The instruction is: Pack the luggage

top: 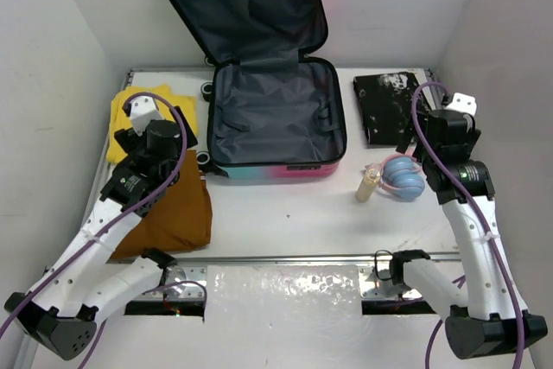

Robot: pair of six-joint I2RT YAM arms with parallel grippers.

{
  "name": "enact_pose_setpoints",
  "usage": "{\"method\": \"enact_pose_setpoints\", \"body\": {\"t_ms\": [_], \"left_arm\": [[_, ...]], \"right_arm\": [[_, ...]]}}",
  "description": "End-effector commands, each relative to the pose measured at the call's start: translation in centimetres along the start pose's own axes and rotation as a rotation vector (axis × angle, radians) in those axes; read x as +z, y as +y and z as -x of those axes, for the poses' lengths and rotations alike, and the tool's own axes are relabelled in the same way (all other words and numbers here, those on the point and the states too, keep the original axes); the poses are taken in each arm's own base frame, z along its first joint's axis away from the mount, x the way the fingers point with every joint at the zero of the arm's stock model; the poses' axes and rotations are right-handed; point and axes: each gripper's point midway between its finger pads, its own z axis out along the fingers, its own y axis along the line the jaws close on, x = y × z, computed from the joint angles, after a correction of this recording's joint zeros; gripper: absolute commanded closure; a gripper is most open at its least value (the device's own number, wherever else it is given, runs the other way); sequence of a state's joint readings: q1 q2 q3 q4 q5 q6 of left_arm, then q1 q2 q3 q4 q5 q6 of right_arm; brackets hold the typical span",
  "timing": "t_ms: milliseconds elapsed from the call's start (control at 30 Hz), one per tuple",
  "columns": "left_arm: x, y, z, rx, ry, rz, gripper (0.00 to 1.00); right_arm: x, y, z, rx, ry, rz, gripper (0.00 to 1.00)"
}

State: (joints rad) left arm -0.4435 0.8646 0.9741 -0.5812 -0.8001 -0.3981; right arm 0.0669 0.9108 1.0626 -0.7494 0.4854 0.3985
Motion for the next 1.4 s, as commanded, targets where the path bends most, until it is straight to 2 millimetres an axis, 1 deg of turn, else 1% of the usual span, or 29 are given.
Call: {"method": "enact_pose_setpoints", "body": {"t_ms": [0, 67, 167, 200, 267, 300, 333, 400, 433, 500, 567, 600, 633, 700, 767, 833, 867, 900, 933, 967, 1000, 1067, 1100, 1133, 1167, 1233, 1300, 1333, 1367], "left_arm": [[-0.2, 0.0, 0.6, -0.036, -0.023, -0.006, 0.0], [-0.2, -0.2, 0.6, -0.036, -0.02, -0.017, 0.0], [-0.1, -0.6, 0.4, -0.032, -0.013, -0.034, 0.0], [-0.1, -0.5, 0.3, -0.032, -0.013, -0.035, 0.0], [-0.1, -0.8, 0.2, -0.028, -0.008, -0.048, 0.0], [-0.1, -0.9, 0.2, -0.026, -0.005, -0.051, 0.0], [-0.1, -1.0, 0.0, -0.02, 0.003, -0.058, 0.0], [-0.1, -1.0, -0.3, -0.012, 0.013, -0.063, 0.0], [-0.2, -1.1, -0.4, -0.01, 0.019, -0.07, 0.0], [-0.3, -1.2, -0.5, -0.013, 0.019, -0.083, 0.0], [-0.4, -1.5, -0.6, -0.01, 0.025, -0.103, 0.0], [-0.3, -1.8, -0.8, -0.003, 0.032, -0.114, 0.0], [-0.3, -1.9, -0.8, -0.003, 0.034, -0.119, 0.0], [-0.2, -1.9, -1.2, 0.007, 0.039, -0.117, 0.0], [-0.2, -1.8, -1.1, 0.01, 0.035, -0.115, 0.0], [-0.2, -1.8, -1.1, 0.009, 0.036, -0.116, 0.0], [-0.2, -2.0, -1.1, 0.01, 0.037, -0.122, 0.0], [-0.2, -2.3, -1.2, 0.011, 0.045, -0.134, 0.0], [-0.2, -2.5, -1.3, 0.013, 0.05, -0.142, 0.0], [0.0, -2.7, -1.6, 0.023, 0.06, -0.145, 0.0], [0.0, -3.0, -1.8, 0.028, 0.067, -0.16, 0.0], [0.0, -3.2, -2.1, 0.035, 0.072, -0.165, 0.0], [0.0, -3.2, -2.1, 0.037, 0.071, -0.165, 0.0], [0.0, -3.1, -2.2, 0.041, 0.072, -0.162, 0.0], [0.0, -3.2, -2.4, 0.044, 0.076, -0.163, 0.0], [0.0, -3.3, -2.6, 0.048, 0.081, -0.166, 0.0], [-0.1, -3.5, -2.6, 0.05, 0.082, -0.173, 0.0], [0.0, -3.5, -2.6, 0.052, 0.081, -0.173, 0.0], [0.0, -3.6, -2.7, 0.055, 0.083, -0.173, 0.0]], "right_arm": [[-0.3, -0.4, 1.0, 0.076, -0.067, -0.02, 0.01], [-0.3, -0.6, 1.2, 0.103, -0.08, -0.03, 0.01], [1.2, -0.8, 1.2, 0.146, -0.04, -0.062, 0.01], [3.2, -1.2, 0.9, 0.183, 0.006, -0.074, 0.01], [5.5, -1.5, 1.3, 0.26, 0.047, -0.056, 0.01], [7.0, -1.2, 2.2, 0.333, 0.036, -0.027, 0.01], [9.6, -1.5, 1.6, 0.394, 0.101, -0.01, 0.01], [12.4, -2.0, 2.0, 0.478, 0.119, -0.04, 0.01], [14.7, -1.6, 1.6, 0.487, 0.154, -0.051, 0.01], [17.0, -1.6, 2.1, 0.528, 0.142, -0.088, 0.01], [18.5, -1.1, 2.8, 0.534, 0.054, -0.109, 0.01], [19.3, -1.0, 3.7, 0.564, -0.02, -0.12, 0.01], [19.1, -0.4, 3.8, 0.587, -0.016, -0.113, 0.01], [18.9, -0.8, 3.6, 0.577, -0.002, -0.161, 0.01], [17.8, -1.0, 3.8, 0.571, -0.038, -0.2, 0.01], [17.8, -1.2, 2.1, 0.596, -0.053, -0.205, 0.01], [17.3, -1.4, 2.6, 0.632, -0.092, -0.199, 0.01], [17.5, -1.4, 0.4, 0.636, -0.076, -0.201, 0.01], [17.5, -1.3, -0.4, 0.654, -0.089, -0.192, 0.01], [17.7, -0.9, 1.1, 0.716, -0.183, -0.137, 0.01], [17.8, -0.7, -1.5, 0.719, -0.172, -0.121, 0.01], [18.1, -0.7, -1.6, 0.766, -0.228, -0.101, 0.01], [18.7, -0.9, -2.9, 0.758, -0.208, -0.124, 0.01], [19.1, -1.0, -3.3, 0.757, -0.199, -0.141, 0.01], [20.2, -1.1, -4.3, 0.75, -0.164, -0.153, 0.01], [21.5, -1.2, -4.9, 0.749, -0.15, -0.148, 0.01], [22.5, -1.1, -4.6, 0.736, -0.172, -0.133, 0.02], [23.3, -0.9, -5.5, 0.719, -0.153, -0.136, 0.02], [23.7, -0.9, -5.2, 0.71, -0.161, -0.13, 0.02]]}}
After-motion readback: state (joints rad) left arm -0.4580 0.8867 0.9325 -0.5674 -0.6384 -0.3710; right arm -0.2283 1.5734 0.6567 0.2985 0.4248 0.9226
